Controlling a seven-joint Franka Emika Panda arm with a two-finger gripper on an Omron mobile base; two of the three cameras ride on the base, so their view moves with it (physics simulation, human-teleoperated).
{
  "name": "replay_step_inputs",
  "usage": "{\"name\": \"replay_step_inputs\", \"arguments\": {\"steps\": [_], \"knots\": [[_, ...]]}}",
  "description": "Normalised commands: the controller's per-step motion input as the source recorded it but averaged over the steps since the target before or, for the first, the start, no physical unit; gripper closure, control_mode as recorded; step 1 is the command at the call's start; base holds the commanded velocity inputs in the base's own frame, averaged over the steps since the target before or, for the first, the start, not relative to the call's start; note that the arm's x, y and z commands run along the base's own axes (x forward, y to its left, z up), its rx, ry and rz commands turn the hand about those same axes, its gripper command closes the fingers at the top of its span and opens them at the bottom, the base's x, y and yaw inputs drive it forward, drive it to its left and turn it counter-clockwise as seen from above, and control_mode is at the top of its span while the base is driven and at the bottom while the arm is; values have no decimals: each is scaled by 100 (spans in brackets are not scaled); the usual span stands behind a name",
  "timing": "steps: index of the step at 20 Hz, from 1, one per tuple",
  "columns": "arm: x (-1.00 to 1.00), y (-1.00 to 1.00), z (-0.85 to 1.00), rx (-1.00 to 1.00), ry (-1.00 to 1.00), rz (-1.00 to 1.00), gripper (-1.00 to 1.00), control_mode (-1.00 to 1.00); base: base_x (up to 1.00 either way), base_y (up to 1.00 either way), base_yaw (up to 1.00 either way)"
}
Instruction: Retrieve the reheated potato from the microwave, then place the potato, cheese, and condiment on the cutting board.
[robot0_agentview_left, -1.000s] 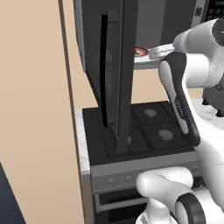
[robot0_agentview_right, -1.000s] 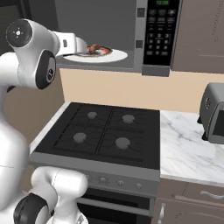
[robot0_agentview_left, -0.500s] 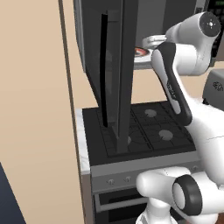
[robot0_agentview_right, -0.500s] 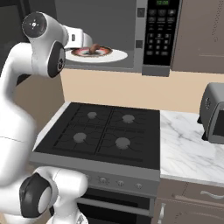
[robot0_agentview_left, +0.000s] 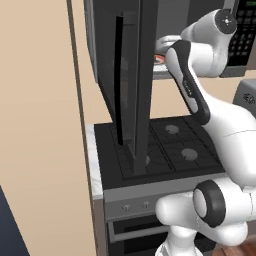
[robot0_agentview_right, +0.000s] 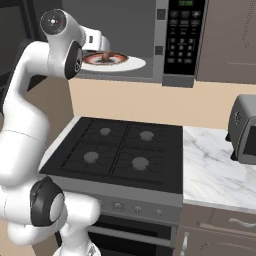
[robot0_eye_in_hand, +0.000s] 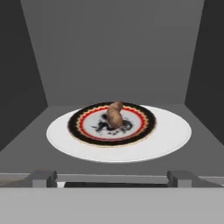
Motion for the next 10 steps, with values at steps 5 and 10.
{"name": "replay_step_inputs", "arguments": {"steps": [5, 10], "knots": [[49, 2, -16, 0, 3, 0, -100, -100, 0, 0, 0], [48, 0, -12, 1, 15, 0, -100, -100, 0, 0, 0]]}}
